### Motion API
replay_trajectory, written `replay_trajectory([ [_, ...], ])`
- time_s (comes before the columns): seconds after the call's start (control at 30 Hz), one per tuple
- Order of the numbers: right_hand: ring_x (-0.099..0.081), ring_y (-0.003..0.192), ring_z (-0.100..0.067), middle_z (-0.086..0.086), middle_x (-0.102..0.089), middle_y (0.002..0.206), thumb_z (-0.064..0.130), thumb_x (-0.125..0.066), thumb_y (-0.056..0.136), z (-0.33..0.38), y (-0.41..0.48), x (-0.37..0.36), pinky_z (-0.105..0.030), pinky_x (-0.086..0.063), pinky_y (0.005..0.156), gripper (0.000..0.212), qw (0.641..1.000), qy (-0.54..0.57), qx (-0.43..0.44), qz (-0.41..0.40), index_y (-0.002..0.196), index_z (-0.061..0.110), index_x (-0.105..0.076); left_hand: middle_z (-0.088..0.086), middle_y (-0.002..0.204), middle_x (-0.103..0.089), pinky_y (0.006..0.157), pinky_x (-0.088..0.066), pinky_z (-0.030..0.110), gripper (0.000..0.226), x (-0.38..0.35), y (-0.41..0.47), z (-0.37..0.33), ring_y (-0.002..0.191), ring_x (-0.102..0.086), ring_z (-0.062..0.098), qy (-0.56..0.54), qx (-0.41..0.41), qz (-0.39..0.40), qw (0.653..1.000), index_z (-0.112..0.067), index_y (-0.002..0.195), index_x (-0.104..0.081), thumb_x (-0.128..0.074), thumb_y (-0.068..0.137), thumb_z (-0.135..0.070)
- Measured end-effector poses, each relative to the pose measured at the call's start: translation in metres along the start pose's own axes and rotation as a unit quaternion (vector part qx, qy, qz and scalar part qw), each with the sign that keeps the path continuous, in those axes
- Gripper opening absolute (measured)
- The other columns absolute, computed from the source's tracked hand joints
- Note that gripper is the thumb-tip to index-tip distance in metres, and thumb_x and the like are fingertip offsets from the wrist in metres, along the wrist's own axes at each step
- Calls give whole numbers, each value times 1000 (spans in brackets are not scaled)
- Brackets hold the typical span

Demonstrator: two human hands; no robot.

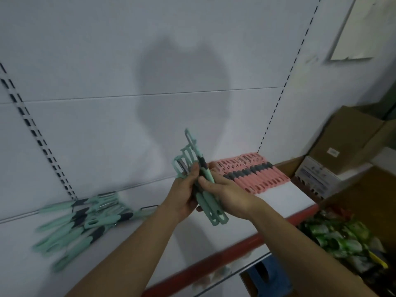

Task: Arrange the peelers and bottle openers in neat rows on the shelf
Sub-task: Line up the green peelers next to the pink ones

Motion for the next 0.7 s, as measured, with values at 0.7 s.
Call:
replay_trajectory([
  [0.7, -62, 70, -10, 2, -68, 81, 17, -47, 106, -57, 55, 101, -32, -52, 60, 24, 913, -128, 146, -358, 116, 24, -69, 3, 74, -73, 59, -51, 38, 11, 56, 105, 14, 69, -69, 21, 376, -176, -129, 900, -29, 84, -68, -72, 90, -20],
])
Point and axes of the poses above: each hand's wrist, its own y-axis towards the middle knuckle, its own x-axis out of the back of the hand, z = x × y, the point moved 3 cm from there along y, towards the middle knuckle
